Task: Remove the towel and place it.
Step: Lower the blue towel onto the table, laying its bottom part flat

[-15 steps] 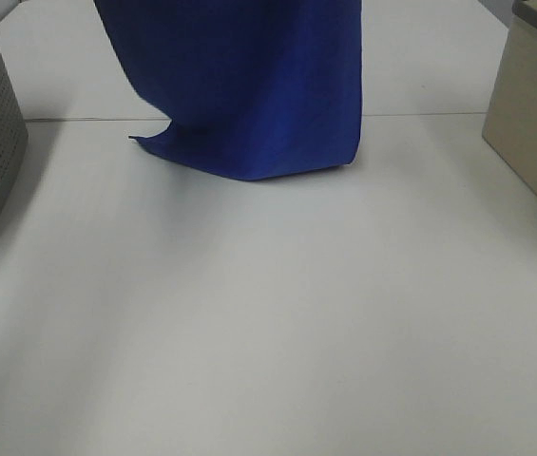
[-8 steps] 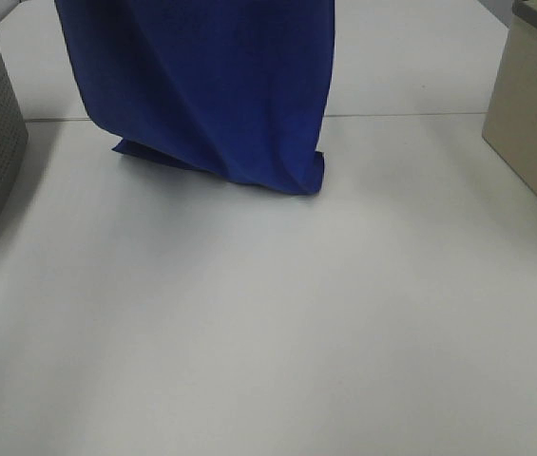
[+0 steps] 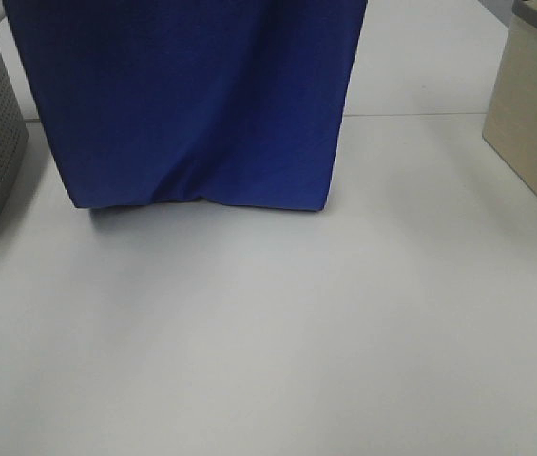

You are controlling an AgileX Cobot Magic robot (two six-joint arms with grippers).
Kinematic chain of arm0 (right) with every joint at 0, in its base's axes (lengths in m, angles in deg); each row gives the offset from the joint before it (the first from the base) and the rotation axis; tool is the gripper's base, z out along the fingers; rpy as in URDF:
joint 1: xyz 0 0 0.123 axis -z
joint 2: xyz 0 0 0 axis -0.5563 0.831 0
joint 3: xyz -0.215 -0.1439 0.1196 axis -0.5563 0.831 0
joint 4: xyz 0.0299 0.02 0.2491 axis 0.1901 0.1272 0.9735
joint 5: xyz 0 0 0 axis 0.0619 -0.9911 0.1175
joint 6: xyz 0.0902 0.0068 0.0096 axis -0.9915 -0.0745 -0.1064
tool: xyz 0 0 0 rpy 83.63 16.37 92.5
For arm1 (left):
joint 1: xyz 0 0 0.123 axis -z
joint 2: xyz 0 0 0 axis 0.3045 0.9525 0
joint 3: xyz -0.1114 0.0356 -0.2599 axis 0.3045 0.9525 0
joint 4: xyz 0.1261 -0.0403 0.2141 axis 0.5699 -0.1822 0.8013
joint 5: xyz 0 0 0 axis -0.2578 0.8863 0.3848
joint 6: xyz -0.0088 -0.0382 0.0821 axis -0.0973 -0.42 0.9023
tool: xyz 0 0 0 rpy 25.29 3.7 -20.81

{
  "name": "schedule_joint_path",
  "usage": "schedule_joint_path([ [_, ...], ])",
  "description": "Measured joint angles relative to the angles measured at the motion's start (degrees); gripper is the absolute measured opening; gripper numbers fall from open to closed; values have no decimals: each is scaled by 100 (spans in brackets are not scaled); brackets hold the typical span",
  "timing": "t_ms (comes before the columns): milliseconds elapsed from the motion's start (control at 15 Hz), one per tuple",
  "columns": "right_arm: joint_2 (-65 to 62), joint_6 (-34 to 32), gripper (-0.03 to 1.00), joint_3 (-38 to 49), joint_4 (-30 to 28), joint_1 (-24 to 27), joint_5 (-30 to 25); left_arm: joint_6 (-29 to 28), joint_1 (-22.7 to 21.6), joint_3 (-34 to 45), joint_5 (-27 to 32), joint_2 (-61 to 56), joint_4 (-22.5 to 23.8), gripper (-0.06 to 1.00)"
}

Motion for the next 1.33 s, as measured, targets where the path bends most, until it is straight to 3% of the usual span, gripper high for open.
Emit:
schedule_joint_path([
  [267,-882,-74,2,1473,-103,-92,-6,0,0,1243,0,-676,-453,0],
  [533,-1719,-407,2,3163,-435,-97,6,126,0,2424,-11,-980,-1272,0],
  [733,-2343,-441,2,4532,-252,-109,52,183,40,3701,-80,-1782,-1673,0],
  [1000,-2699,-453,2,5323,-80,-132,120,229,52,4555,-120,-2401,-2045,0],
  [1333,-3380,-739,2,6795,74,-149,172,286,57,5999,-189,-2951,-2865,0],
])
